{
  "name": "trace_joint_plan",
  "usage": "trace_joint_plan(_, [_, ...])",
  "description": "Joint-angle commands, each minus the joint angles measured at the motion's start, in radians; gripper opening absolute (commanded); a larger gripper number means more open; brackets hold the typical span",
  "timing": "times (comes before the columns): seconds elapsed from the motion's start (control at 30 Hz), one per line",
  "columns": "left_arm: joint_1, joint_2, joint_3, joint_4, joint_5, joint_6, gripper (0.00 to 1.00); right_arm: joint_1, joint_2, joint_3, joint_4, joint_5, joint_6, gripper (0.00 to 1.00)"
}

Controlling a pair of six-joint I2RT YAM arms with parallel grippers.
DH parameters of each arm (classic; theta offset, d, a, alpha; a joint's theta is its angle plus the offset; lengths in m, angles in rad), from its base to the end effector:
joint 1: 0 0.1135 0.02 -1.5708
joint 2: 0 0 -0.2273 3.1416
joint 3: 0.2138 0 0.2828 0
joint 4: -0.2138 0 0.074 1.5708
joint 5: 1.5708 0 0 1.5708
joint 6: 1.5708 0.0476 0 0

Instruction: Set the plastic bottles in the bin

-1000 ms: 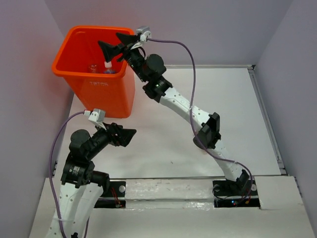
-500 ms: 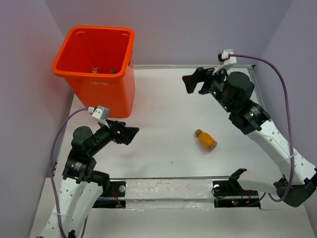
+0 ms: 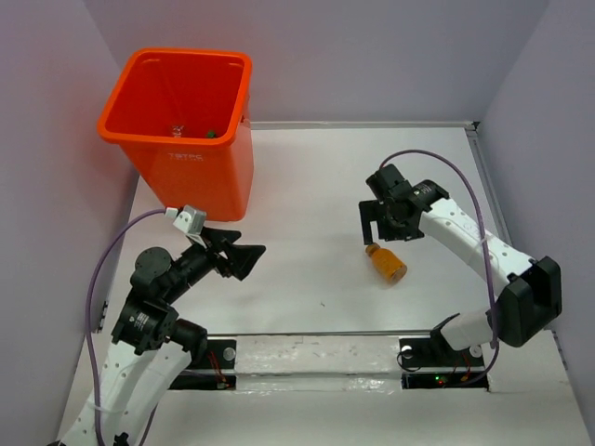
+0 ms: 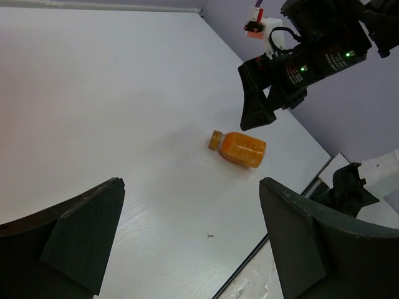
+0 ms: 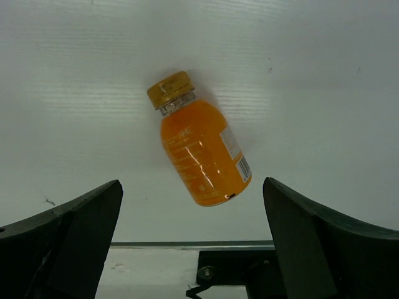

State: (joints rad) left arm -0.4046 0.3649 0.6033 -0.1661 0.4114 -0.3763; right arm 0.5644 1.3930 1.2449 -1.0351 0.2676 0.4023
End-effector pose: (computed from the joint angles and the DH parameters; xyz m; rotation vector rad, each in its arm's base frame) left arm 0.1574 -0.0881 0.3267 0.3671 1.5344 -0.9269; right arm 0.2664 0.1537 0.2448 -0.1462 2.6727 -0.0749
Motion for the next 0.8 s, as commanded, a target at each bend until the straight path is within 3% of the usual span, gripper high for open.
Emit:
trace_joint_plan(0.0, [-0.017, -0.011, 0.004, 0.013, -0.033, -0.007, 0.99, -0.037, 0.069, -0.035, -0.063, -0.105, -0.062, 1.0])
trace_joint_plan(0.3, [-0.043, -0.038, 0.004, 0.007, -0.051, -0.01, 0.99, -0.112, 0.28, -0.093, 0.043, -0.226, -0.144, 1.0])
trace_joint_plan(0.4, [-0.051, -0.04, 0.006, 0.004, -0.056, -0.012, 0.99, -0.121, 0.343, -0.093, 0.064, -0.243, -0.152, 0.91])
trace_joint_plan(0.6, [-0.054, -0.032, 0.006, 0.008, -0.046, -0.012, 0.99, -0.121, 0.215, -0.038, 0.096, -0.16, -0.076, 0.52])
trace_joint_plan(0.77, [-0.053, -0.017, 0.006, 0.011, -0.039, -0.007, 0.99, 0.043, 0.088, 0.242, 0.033, -0.125, -0.03, 0.53])
